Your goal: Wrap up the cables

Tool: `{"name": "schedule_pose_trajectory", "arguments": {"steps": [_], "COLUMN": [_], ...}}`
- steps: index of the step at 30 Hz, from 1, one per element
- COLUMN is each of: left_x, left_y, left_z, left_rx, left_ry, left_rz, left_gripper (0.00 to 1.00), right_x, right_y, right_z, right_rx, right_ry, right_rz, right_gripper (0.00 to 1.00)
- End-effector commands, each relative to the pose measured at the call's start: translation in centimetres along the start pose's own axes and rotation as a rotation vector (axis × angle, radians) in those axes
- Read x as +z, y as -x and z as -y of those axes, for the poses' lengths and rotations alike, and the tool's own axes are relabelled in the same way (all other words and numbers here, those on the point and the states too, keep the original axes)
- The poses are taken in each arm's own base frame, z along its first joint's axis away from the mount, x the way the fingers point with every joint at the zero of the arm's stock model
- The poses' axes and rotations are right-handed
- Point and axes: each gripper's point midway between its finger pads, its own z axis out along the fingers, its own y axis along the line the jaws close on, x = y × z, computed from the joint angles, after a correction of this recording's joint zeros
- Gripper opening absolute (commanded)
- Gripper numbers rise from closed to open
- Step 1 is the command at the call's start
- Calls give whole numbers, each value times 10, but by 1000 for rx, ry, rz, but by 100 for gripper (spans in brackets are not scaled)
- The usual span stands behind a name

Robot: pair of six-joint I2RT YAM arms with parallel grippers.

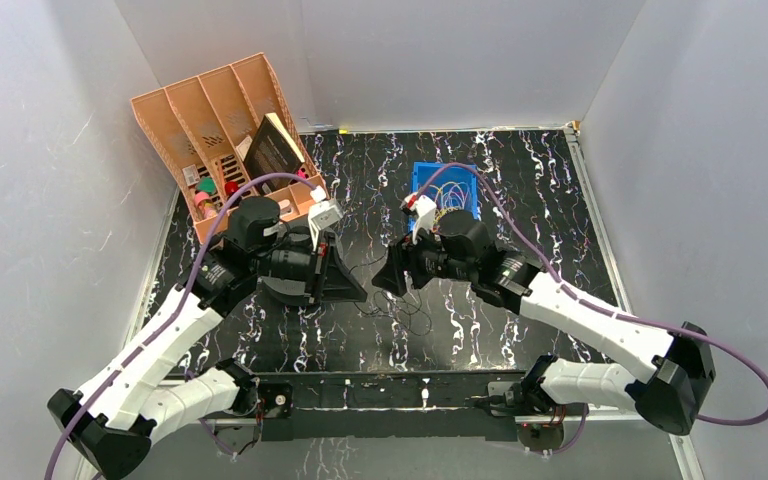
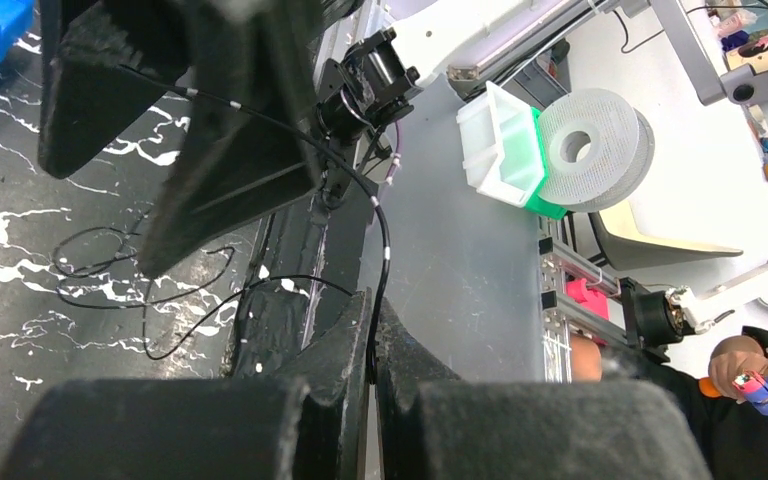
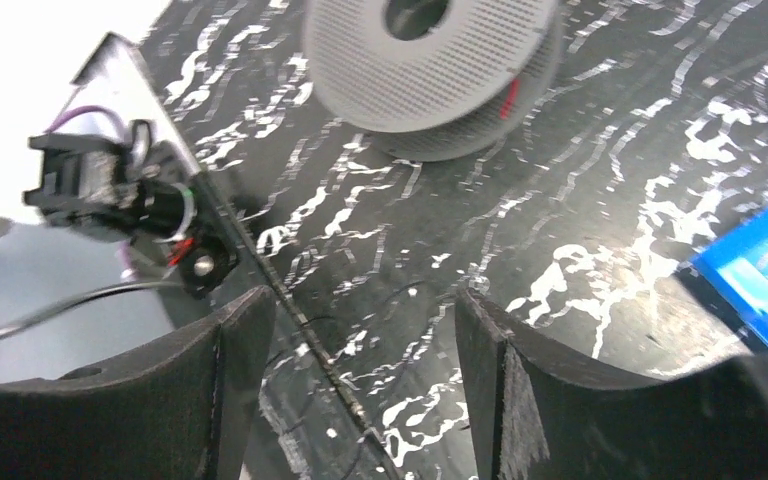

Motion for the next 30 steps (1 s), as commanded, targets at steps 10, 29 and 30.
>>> {"name": "schedule_pose_trajectory", "arguments": {"steps": [10,29,30], "left_x": [-27,-82,-85], "left_y": [44,96,99], "left_z": [57,115,118], "left_rx": [134,341,352], "left_ry": [-40,120,126], "left_rz": [118,295,306], "left_gripper": [0,0,0], "right_x": [4,-55,-58], "right_y": [-23,-80,-83], "right_z": [86,162,163], "right_rx": [77,115,126], "right_ry": [-454,-902,-914], "right_rz": [82,47,46], "right_gripper": [67,66,66]}}
